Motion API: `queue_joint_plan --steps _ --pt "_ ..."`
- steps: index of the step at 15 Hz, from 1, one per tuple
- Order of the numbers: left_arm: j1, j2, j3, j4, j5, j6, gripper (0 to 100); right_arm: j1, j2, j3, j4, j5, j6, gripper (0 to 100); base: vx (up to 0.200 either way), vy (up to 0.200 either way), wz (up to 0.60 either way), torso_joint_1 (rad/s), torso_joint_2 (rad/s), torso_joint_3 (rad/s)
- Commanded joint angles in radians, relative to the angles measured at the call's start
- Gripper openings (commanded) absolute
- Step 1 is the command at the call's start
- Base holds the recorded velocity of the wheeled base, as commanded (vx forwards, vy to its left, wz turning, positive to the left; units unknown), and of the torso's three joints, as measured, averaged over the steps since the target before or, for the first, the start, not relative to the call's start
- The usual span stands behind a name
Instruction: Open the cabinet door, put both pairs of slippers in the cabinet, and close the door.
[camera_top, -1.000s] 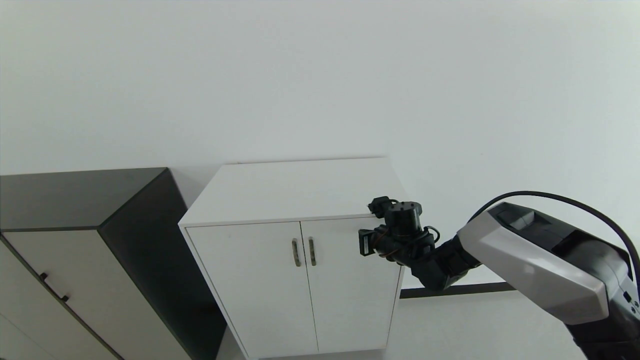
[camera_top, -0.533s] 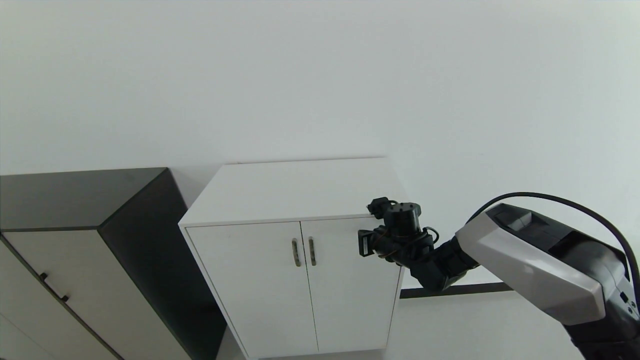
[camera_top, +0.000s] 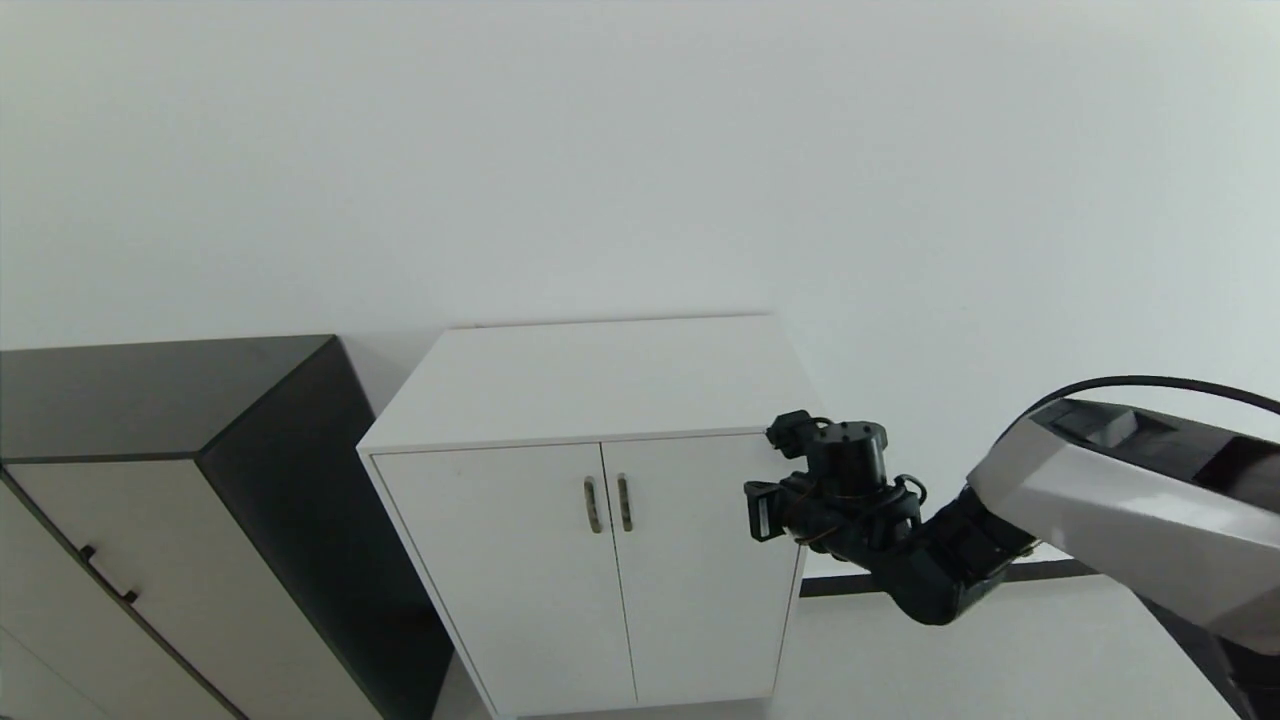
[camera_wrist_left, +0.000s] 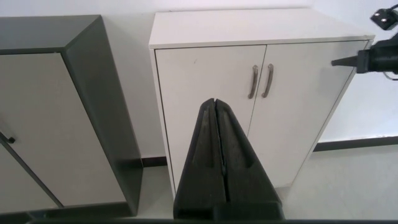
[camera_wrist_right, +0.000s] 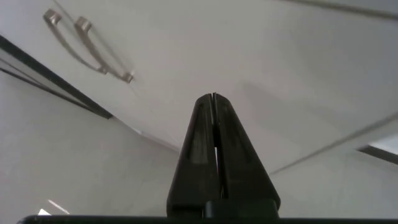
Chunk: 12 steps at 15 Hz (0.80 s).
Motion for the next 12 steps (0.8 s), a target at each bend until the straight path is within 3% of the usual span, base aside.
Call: queue_joint_plan --steps 1,4,6,8,10,11,12 --pt "0.000 0.001 0.000 0.000 0.001 0.000 0 -0.003 -0.252 0.275 -0.087 -0.042 -0.004 0 0.000 0.000 0.00 0.000 0.00 0.000" --pt "0.000 -0.001 0.000 0.000 0.001 0.000 0 -0.090 -0.513 0.568 -0.136 -0.077 -0.047 0 0.000 0.000 0.00 0.000 0.00 0.000" --pt "0.000 -0.001 0.000 0.000 0.001 0.000 0 -0.153 -0.620 0.677 -0.136 -0.079 -0.048 0 0.000 0.000 0.00 0.000 0.00 0.000" --pt "0.000 0.001 0.000 0.000 0.001 0.000 0 -0.277 -0.824 0.892 -0.133 -0.079 -0.064 0 0.000 0.000 0.00 0.000 0.00 0.000" --pt "0.000 0.001 0.000 0.000 0.001 0.000 0 -0.336 -0.939 0.987 -0.132 -0.079 -0.099 0 0.000 0.000 0.00 0.000 0.00 0.000" --pt "0.000 0.001 0.000 0.000 0.001 0.000 0 -0.412 -1.108 1.088 -0.080 -0.077 -0.125 0 0.000 0.000 0.00 0.000 0.00 0.000" --pt "0.000 -0.001 0.000 0.000 0.001 0.000 0 -0.468 -1.240 1.088 0.068 -0.064 -0.111 0 0.000 0.000 0.00 0.000 0.00 0.000"
